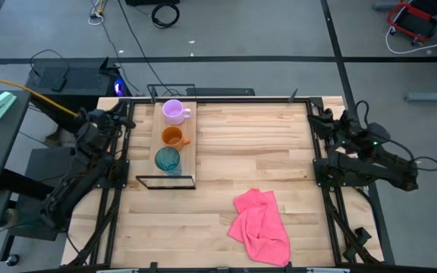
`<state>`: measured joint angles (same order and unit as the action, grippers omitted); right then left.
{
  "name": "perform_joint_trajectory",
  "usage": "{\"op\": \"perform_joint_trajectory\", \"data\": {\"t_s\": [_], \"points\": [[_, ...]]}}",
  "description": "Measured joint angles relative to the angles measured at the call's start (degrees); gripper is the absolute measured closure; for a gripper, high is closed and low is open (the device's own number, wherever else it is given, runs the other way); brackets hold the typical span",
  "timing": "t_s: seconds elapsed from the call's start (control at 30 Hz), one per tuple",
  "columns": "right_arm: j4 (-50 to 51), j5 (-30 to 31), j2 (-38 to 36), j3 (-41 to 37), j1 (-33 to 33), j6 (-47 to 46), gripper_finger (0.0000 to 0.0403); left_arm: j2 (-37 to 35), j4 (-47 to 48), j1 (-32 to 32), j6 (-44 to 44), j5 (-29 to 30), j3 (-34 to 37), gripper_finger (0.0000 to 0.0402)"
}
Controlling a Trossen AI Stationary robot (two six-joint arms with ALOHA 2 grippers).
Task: Stack small to large cups/mugs on shelf
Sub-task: Return to Home Position
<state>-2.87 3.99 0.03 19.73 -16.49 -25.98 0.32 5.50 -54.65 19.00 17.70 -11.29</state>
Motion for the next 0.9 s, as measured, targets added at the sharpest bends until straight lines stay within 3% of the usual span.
{"op": "perform_joint_trajectory", "data": {"t_s": [0.4, 0.9], "points": [[-6.58, 0.00, 0.00, -4.11, 0.00, 0.53, 0.0315, 0.00, -14.04, -0.02, 2.18, 0.03, 7.57, 0.0321], [-2.31, 0.00, 0.00, -4.16, 0.00, 1.53, 0.0315, 0.00, -8.49, -0.02, 2.75, 0.01, 8.04, 0.0314]]}}
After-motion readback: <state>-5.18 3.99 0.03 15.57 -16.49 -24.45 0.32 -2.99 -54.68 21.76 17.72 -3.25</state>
